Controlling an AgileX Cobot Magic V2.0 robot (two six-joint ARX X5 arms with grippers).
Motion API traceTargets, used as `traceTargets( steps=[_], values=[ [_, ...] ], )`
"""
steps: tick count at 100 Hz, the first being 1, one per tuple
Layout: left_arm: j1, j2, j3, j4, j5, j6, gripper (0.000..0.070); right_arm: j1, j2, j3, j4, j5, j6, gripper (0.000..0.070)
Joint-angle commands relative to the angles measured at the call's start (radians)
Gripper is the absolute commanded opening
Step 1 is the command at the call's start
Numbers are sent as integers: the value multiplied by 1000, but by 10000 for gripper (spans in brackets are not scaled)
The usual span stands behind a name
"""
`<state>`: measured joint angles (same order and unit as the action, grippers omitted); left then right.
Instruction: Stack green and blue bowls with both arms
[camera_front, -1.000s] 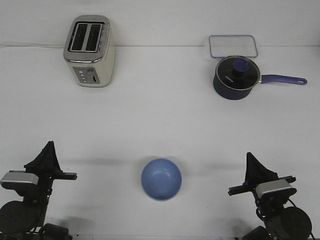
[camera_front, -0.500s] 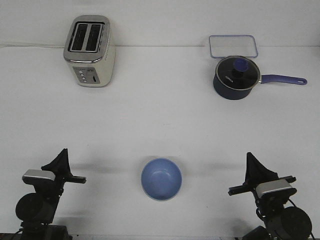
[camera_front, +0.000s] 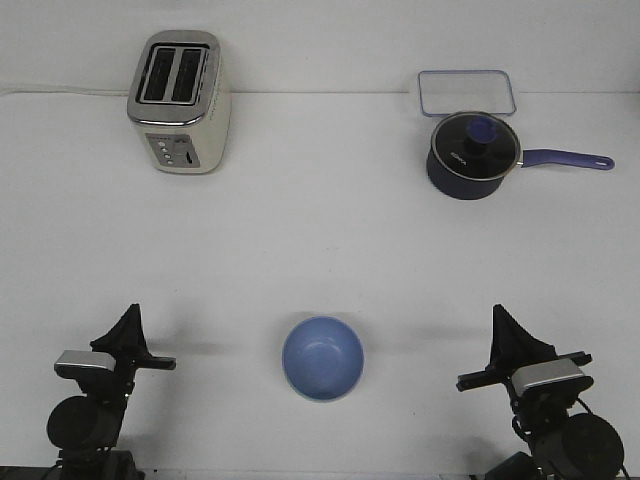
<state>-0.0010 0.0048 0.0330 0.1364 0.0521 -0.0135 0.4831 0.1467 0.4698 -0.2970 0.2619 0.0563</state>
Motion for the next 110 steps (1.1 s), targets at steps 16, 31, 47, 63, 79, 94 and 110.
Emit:
traceTargets(
  steps=[16, 31, 47, 63, 79, 94, 110],
  values=[
    [1, 0, -19, 14, 0, -2, 15, 4, 3, 3, 13, 1, -5, 0],
    [1, -1, -19, 19, 0, -2, 15, 4, 3, 3, 13, 1, -5, 0],
    [1, -1, -19, 19, 0, -3, 15, 4, 3, 3, 13, 1, -5, 0],
    [1, -1, -19, 19, 0, -2, 15, 4, 3, 3, 13, 1, -5, 0],
    [1, -1, -19, 19, 0, -3, 15, 4, 3, 3, 13, 1, -5, 0],
    [1, -1, -19, 19, 0, -3, 15, -22, 3, 0, 13, 5, -72, 0],
    [1, -1, -19, 20, 0, -3, 15, -166, -8, -75, 92, -47, -187, 0]
  ],
)
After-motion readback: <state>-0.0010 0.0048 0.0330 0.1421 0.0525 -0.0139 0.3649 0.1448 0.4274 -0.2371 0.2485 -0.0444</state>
